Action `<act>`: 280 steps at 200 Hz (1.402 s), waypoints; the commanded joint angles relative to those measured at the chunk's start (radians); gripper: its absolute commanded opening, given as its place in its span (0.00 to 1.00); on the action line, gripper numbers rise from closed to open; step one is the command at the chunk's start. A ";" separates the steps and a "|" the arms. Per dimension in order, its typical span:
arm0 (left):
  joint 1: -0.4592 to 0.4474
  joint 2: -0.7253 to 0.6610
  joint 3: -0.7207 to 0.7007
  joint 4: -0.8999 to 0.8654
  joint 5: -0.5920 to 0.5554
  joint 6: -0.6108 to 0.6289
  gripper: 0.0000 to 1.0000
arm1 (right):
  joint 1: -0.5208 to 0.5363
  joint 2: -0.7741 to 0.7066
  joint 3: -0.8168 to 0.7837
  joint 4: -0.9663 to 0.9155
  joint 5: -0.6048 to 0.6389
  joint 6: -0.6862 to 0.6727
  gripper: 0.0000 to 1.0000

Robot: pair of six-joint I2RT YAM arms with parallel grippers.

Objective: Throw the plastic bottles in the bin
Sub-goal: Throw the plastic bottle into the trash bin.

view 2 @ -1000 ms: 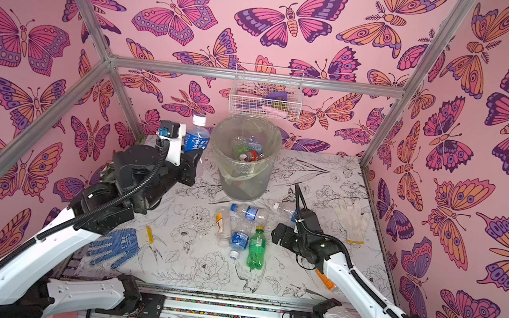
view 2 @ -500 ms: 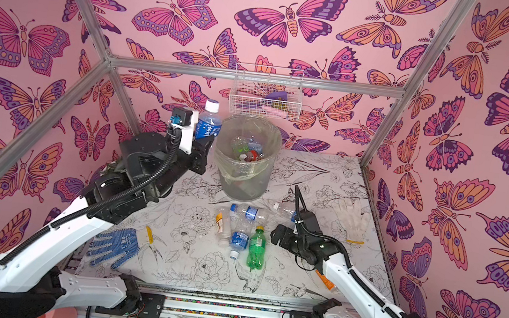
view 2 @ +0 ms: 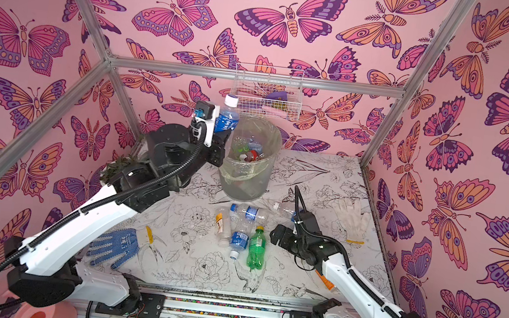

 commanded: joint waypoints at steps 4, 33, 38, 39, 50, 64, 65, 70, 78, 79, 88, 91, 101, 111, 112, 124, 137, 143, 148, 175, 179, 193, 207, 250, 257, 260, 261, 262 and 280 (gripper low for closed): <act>-0.001 0.036 0.048 0.046 0.018 0.019 0.00 | 0.009 -0.011 -0.003 0.004 0.002 0.011 0.97; 0.027 0.103 0.087 0.049 0.056 0.002 0.00 | 0.009 -0.016 -0.004 0.004 0.001 0.012 0.97; 0.035 0.117 0.093 0.047 0.064 -0.003 0.00 | 0.009 -0.018 -0.004 0.002 -0.001 0.014 0.97; 0.038 0.119 0.094 0.046 0.066 -0.004 0.00 | 0.009 -0.018 -0.004 0.002 -0.001 0.014 0.97; 0.059 0.149 0.108 0.044 0.086 -0.019 0.00 | 0.009 -0.024 -0.005 -0.001 -0.002 0.015 0.97; 0.088 0.187 0.125 0.030 0.108 -0.048 0.00 | 0.009 -0.036 -0.008 -0.007 0.002 0.015 0.97; 0.090 0.190 0.125 0.029 0.110 -0.051 0.00 | 0.009 -0.038 -0.007 -0.008 0.003 0.015 0.97; 0.099 0.202 0.125 0.026 0.118 -0.061 0.00 | 0.009 -0.043 -0.007 -0.010 0.003 0.015 0.97; 0.117 0.220 0.127 0.024 0.128 -0.075 0.00 | 0.009 -0.052 -0.011 -0.014 0.005 0.015 0.97; 0.120 0.224 0.127 0.023 0.129 -0.076 0.00 | 0.009 -0.052 -0.010 -0.014 0.006 0.015 0.97; 0.141 0.250 0.134 0.014 0.144 -0.089 0.05 | 0.009 -0.060 -0.014 -0.017 0.006 0.015 0.97; 0.148 0.263 0.143 0.000 0.151 -0.092 0.17 | 0.009 -0.063 -0.013 -0.019 0.006 0.015 0.97; 0.171 0.314 0.213 -0.090 0.167 -0.126 1.00 | 0.009 -0.069 -0.015 -0.022 0.005 0.015 0.97; 0.176 0.364 0.313 -0.204 0.139 -0.160 0.98 | 0.008 -0.073 -0.016 -0.025 0.004 0.017 0.97; 0.176 0.367 0.321 -0.212 0.137 -0.161 0.98 | 0.009 -0.074 -0.016 -0.025 0.003 0.017 0.97; 0.175 0.373 0.349 -0.239 0.143 -0.168 0.98 | 0.009 -0.077 -0.016 -0.030 0.004 0.017 0.97; 0.175 0.346 0.330 -0.213 0.161 -0.177 0.98 | 0.008 -0.082 -0.018 -0.031 0.006 0.017 0.97; 0.175 0.336 0.324 -0.204 0.164 -0.178 0.98 | 0.009 -0.083 -0.018 -0.031 0.006 0.017 0.97; 0.174 0.330 0.320 -0.201 0.164 -0.178 0.98 | 0.009 -0.082 -0.017 -0.030 0.008 0.017 0.97; 0.174 0.291 0.300 -0.191 0.159 -0.175 0.98 | 0.009 -0.074 -0.020 -0.018 0.000 0.023 0.97; 0.174 0.286 0.297 -0.192 0.158 -0.174 0.98 | 0.009 -0.072 -0.021 -0.014 -0.001 0.024 0.97; 0.174 0.276 0.287 -0.189 0.156 -0.170 0.98 | 0.009 -0.064 -0.022 -0.008 -0.005 0.026 0.97; 0.173 0.270 0.278 -0.183 0.151 -0.167 0.98 | 0.009 -0.060 -0.022 -0.004 -0.009 0.026 0.97; 0.174 0.277 0.271 -0.174 0.154 -0.164 0.98 | 0.009 -0.065 -0.016 -0.013 -0.003 0.024 0.97; 0.174 0.275 0.270 -0.171 0.157 -0.166 0.98 | 0.009 -0.067 -0.017 -0.016 -0.001 0.023 0.97; 0.173 0.275 0.271 -0.172 0.157 -0.165 0.98 | 0.009 -0.067 -0.019 -0.016 -0.001 0.023 0.97; 0.173 0.274 0.270 -0.172 0.158 -0.165 0.98 | 0.009 -0.068 -0.019 -0.016 0.001 0.022 0.97; 0.174 0.275 0.270 -0.172 0.159 -0.164 0.98 | 0.009 -0.068 -0.019 -0.016 0.001 0.022 0.97; 0.174 0.269 0.270 -0.170 0.161 -0.163 0.98 | 0.009 -0.066 -0.019 -0.015 0.000 0.022 0.97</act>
